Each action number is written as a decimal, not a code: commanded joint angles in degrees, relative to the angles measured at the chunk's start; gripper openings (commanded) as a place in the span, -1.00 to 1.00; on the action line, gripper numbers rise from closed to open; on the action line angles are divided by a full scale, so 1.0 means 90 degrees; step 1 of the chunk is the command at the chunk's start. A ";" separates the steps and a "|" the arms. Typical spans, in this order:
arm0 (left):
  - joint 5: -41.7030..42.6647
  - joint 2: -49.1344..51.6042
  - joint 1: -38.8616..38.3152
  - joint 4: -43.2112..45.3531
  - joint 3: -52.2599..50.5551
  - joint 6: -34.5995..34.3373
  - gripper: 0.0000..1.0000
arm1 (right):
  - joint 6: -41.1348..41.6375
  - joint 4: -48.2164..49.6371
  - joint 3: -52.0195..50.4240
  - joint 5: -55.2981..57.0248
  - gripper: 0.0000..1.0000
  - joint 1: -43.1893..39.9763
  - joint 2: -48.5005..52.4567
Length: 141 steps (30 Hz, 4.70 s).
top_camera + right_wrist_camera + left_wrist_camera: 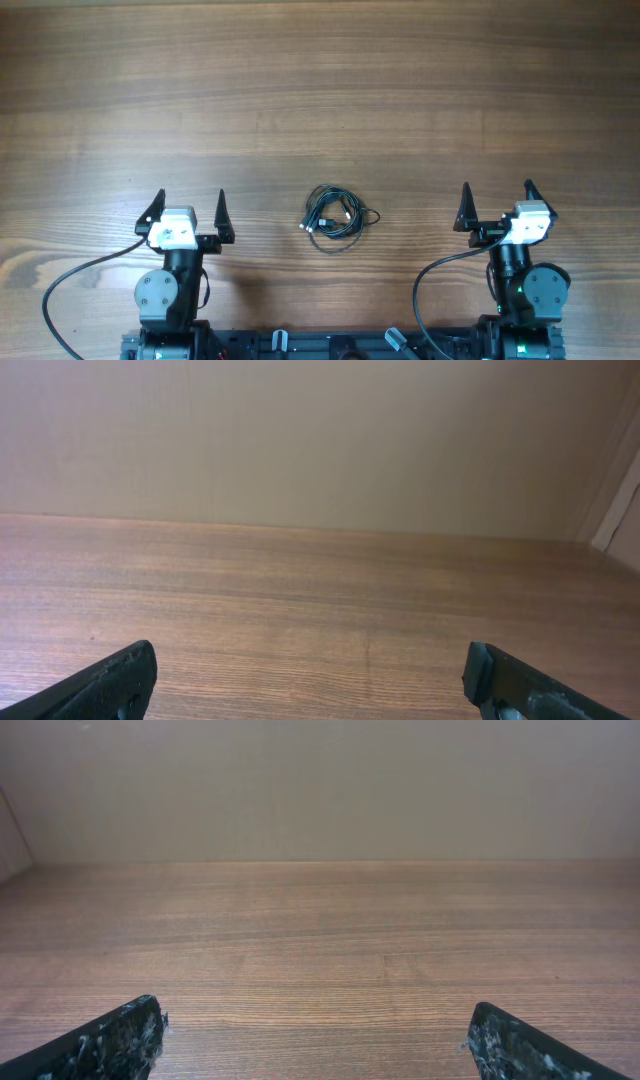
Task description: Untangle cables
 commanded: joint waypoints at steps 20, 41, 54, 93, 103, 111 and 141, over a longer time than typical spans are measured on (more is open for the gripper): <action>0.0010 -0.0044 -0.0022 -0.0015 -0.0032 0.0124 1.00 | -0.0017 0.0024 -0.0017 0.0109 1.00 0.0032 -0.0075; 0.5219 0.0374 -0.0022 0.3283 0.1715 -0.3419 1.00 | -0.0017 0.0024 -0.0017 0.0109 1.00 0.0032 -0.0075; 0.5037 0.7645 -0.0561 -0.5248 0.6941 -0.2764 0.99 | -0.0015 0.0024 -0.0017 0.0109 1.00 0.0032 -0.0075; 0.0058 0.8643 -0.2545 -0.5644 0.6929 -0.5909 1.00 | 0.1430 -0.6198 0.6239 -0.2142 0.86 0.2198 0.8624; 0.0466 0.8643 -0.1265 -0.5836 0.6926 -0.5899 1.00 | 0.1287 -0.4813 0.6239 -0.1105 0.99 0.3424 1.0180; 0.0464 0.8643 -0.1265 -0.5838 0.6924 -0.5875 1.00 | 0.1212 -0.4447 0.6227 -0.1112 -0.21 0.3502 1.0843; 0.1411 0.8643 -0.2229 -0.5598 0.6921 -0.5030 1.00 | 0.5561 -0.1081 0.7827 -0.5452 -0.91 0.3495 0.8461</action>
